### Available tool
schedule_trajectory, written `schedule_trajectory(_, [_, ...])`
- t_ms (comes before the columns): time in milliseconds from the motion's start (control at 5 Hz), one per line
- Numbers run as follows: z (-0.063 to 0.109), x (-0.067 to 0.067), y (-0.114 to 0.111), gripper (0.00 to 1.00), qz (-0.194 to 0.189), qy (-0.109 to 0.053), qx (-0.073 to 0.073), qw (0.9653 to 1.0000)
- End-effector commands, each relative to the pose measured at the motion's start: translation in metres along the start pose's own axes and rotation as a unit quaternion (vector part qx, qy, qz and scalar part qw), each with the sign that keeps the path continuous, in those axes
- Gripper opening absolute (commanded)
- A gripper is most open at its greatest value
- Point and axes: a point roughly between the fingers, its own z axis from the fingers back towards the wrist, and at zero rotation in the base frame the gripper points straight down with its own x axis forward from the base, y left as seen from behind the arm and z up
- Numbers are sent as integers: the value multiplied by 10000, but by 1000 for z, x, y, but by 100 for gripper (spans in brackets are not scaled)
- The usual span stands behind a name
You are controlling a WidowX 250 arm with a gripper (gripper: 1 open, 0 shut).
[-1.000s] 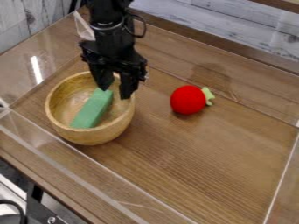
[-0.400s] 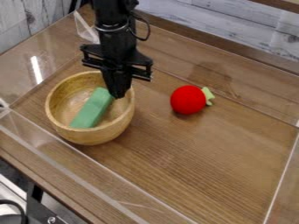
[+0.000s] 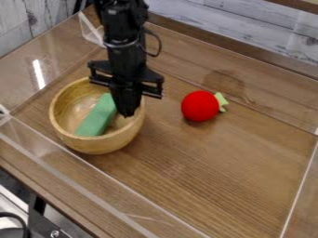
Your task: Put the green stick in the brown bowl
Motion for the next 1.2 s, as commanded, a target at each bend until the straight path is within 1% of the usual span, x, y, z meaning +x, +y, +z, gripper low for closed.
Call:
schedule_trajectory(0, [-7, 2, 3, 0, 178, -108, -64, 9998])
schedule_trajectory(200, [-2, 6, 10, 100, -24, -83, -196, 9998])
schedule_trajectory(400, [3, 12, 16, 0, -163, -92, -309, 9993])
schedule_trajectory(600, [4, 16, 16, 0, 238, -114, -339, 9991])
schedule_trajectory(1000, [4, 23, 13, 0, 867, -82, -347, 9956])
